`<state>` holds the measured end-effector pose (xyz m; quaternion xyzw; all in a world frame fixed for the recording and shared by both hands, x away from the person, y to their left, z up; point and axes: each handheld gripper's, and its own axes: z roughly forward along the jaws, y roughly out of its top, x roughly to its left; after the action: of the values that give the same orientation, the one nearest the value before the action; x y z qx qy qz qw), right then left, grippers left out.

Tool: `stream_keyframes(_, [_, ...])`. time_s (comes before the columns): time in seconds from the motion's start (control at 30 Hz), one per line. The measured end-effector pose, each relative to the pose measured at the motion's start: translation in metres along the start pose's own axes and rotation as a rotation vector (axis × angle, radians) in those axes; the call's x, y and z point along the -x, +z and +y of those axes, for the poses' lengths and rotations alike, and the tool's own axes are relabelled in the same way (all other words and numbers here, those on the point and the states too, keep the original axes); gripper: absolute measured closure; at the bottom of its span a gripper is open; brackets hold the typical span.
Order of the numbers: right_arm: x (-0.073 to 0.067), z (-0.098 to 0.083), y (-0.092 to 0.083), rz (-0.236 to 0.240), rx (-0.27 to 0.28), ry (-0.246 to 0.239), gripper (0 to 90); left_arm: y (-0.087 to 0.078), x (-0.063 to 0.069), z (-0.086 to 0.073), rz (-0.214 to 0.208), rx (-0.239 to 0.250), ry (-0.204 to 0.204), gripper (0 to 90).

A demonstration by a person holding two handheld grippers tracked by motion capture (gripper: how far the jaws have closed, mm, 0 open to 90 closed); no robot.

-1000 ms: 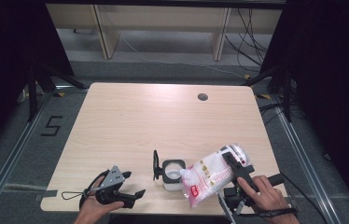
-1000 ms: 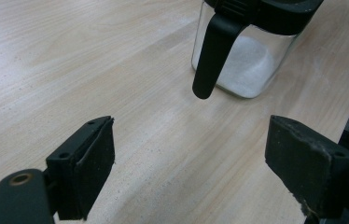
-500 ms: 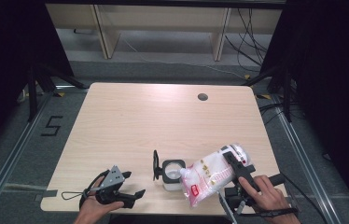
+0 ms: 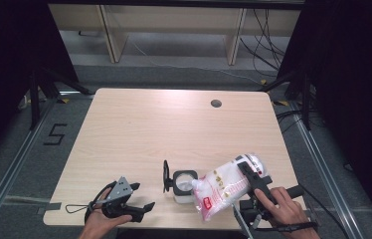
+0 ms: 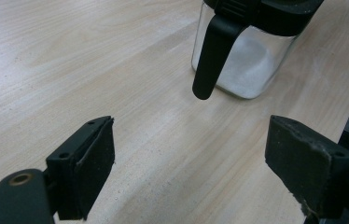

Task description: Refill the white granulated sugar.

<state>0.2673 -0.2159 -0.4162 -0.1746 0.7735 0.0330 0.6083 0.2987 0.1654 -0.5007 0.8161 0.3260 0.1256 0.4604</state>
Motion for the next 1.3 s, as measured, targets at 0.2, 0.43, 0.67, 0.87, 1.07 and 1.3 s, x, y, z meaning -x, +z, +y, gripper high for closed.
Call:
stream_keyframes(0.2, [0.0016,-0.0016,-0.0010,0.002,-0.006,0.003,41.0,-0.0003,0.0001,0.0002,0.001,-0.005,0.001,15.4])
stream_keyframes(0.43, [0.0002,-0.0030,-0.0001,-0.022,0.014,0.017,41.0,-0.0007,0.0002,0.0004,0.004,-0.009,0.001,15.4])
stream_keyframes(0.67, [0.0018,-0.0012,-0.0018,0.006,-0.013,0.003,41.0,-0.0007,0.0002,0.0003,0.004,-0.009,0.001,15.4])
stream_keyframes(0.87, [0.0016,-0.0028,-0.0003,-0.020,0.013,-0.004,41.0,-0.0008,0.0001,0.0004,0.004,-0.009,0.002,15.4])
stream_keyframes(1.07, [-0.0015,-0.0032,-0.0008,-0.011,0.001,0.037,41.1,-0.0008,0.0003,0.0003,0.004,-0.009,0.001,15.4])
stream_keyframes(1.3, [0.0003,-0.0021,-0.0024,0.007,-0.010,0.029,41.1,-0.0005,0.0017,-0.0002,0.009,0.002,-0.026,15.4])
